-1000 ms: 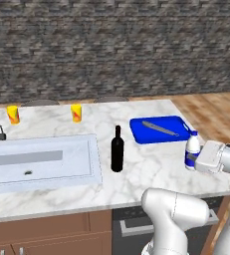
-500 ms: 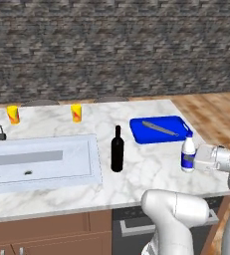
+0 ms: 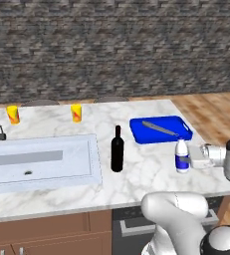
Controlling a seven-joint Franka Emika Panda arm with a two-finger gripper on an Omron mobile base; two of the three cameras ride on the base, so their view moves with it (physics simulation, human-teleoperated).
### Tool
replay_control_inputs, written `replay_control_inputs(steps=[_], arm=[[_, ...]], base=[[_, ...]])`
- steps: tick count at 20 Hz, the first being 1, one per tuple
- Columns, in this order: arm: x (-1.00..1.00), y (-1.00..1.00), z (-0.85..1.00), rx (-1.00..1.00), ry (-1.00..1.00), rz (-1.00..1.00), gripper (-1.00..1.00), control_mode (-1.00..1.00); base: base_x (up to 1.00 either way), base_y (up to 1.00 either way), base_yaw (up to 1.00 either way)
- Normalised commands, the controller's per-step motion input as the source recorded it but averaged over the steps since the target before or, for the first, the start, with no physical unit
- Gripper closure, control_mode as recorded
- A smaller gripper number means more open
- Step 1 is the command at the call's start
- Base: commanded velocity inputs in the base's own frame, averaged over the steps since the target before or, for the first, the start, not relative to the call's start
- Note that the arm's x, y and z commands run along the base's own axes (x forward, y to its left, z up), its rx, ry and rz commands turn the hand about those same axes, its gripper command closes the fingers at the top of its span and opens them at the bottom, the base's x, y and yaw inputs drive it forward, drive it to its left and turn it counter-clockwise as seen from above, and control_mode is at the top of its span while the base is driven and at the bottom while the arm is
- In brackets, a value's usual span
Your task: Place the drinks on the dining counter in a tight cluster.
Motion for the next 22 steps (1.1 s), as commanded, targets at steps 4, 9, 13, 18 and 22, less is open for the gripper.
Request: replay_control_inputs(steps=[4, 9, 13, 18, 22], arm=[[0.35, 0.04, -0.19, 0.14, 0.00, 0.20, 1.00, -1.00], [0.30, 0.15, -0.15, 0.09, 0.00, 0.12, 1.00, -1.00], [0.23, 0.25, -0.15, 0.00, -0.02, 0.03, 1.00, -1.00], [0.15, 0.21, -0.15, 0.00, -0.06, 0.00, 1.00, -1.00], [0.18, 0.30, -0.16, 0.00, -0.11, 0.00, 1.00, -1.00]], base=[[0.00, 0.00, 0.00], [0.00, 0.00, 0.00], [0.00, 0.00, 0.00], [0.00, 0.00, 0.00], [0.00, 0.00, 0.00]])
